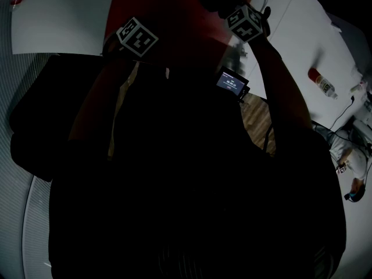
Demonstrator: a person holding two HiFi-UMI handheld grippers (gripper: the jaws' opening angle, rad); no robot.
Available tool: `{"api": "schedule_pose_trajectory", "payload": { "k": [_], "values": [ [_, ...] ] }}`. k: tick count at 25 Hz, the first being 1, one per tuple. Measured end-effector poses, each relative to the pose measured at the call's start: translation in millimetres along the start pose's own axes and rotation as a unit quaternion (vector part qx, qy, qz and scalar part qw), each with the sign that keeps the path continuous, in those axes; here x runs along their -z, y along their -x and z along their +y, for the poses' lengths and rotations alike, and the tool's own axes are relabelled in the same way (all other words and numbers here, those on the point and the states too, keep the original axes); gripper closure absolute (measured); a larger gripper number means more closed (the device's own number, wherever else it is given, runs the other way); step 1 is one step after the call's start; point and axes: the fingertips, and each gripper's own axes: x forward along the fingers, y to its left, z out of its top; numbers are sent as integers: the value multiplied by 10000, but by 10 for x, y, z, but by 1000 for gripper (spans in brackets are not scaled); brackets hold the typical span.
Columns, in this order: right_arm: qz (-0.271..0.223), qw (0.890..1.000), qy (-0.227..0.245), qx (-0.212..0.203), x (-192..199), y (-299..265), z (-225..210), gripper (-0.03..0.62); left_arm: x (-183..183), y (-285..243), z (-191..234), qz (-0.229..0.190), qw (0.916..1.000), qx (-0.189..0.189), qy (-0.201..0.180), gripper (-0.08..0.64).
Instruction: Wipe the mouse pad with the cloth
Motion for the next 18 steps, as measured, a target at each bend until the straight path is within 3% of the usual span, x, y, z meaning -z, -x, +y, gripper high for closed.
{"api": "schedule_pose_trajectory", "payload": {
  "k": [3, 6, 9, 11, 13, 15, 18],
  "values": [
    [167, 9969, -709, 286, 122, 86, -381, 525, 0, -1, 1, 8, 10000, 1, -2, 555],
    [321, 9960, -706, 454, 51, 93, -216, 529, -8, 7, -8, 4, 10000, -10, 1, 555],
    [332, 9990, 187, -249, -147, -3, 591, 528, -7, 1, -36, 10, 10000, 0, 15, 555],
    [443, 9894, 1128, -802, -249, -61, 1246, 528, -1, 0, -30, 19, 10000, -3, 22, 555],
    [545, 9750, 1866, -1073, -284, -80, 1655, 528, -14, -1, -19, 18, 10000, -6, 13, 555],
    [440, 9687, 2118, -1217, -264, -95, 1756, 526, -19, -3, -19, 14, 10000, 0, 6, 555],
    [223, 9750, 1883, -1158, -198, -100, 1477, 526, 1, -2, -20, -4, 10000, -4, 36, 555]
  ]
}}
